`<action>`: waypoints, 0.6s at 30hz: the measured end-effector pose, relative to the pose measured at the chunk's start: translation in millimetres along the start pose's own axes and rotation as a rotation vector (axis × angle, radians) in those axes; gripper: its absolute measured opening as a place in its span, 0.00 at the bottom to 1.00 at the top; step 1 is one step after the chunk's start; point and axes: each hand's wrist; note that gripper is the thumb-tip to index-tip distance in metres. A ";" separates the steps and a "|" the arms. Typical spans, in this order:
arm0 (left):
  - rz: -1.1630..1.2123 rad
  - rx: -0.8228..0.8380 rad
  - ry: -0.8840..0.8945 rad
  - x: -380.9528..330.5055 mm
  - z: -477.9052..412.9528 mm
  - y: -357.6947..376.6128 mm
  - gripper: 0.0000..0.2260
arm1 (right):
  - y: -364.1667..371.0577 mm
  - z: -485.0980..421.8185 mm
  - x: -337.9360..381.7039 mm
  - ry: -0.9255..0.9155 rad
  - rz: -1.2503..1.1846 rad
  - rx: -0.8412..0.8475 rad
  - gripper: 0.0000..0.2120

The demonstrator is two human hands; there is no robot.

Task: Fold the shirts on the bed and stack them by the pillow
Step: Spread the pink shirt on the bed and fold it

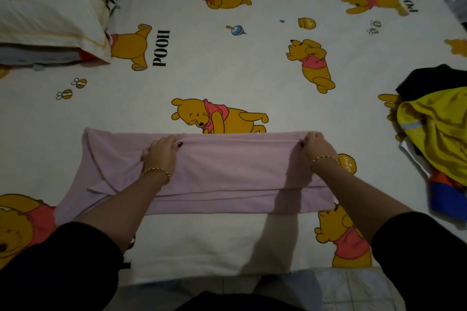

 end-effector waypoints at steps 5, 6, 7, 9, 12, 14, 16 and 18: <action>-0.124 -0.091 0.171 -13.1 11.8 11.9 0.19 | 13.3 22.7 19.2 -0.170 0.000 -0.220 0.14; -0.167 -0.102 0.234 -17.2 18.4 17.8 0.19 | 21.3 30.9 25.0 -0.223 0.018 -0.229 0.15; -0.201 -0.106 0.293 -21.8 25.8 24.2 0.20 | 30.4 40.1 31.1 -0.273 0.043 -0.216 0.15; -0.243 -0.058 0.383 -33.2 38.5 36.2 0.22 | 50.7 53.8 41.1 -0.357 0.123 -0.198 0.18; -0.312 0.097 0.468 -47.8 48.6 53.7 0.26 | 70.8 61.4 40.3 -0.387 0.185 -0.116 0.28; -0.324 0.182 0.464 -51.2 51.0 66.3 0.29 | 78.4 58.0 24.2 -0.359 0.211 -0.071 0.33; -0.324 0.233 0.427 -51.4 54.4 76.3 0.30 | 80.3 54.5 2.5 -0.306 0.212 -0.085 0.36; -0.335 0.252 0.413 -51.5 56.3 78.9 0.31 | 75.8 54.2 -14.0 -0.258 0.198 -0.110 0.36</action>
Point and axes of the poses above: each hand's wrist, its own z-axis away from the middle knuckle, its own y-axis out of the palm, x = y × z
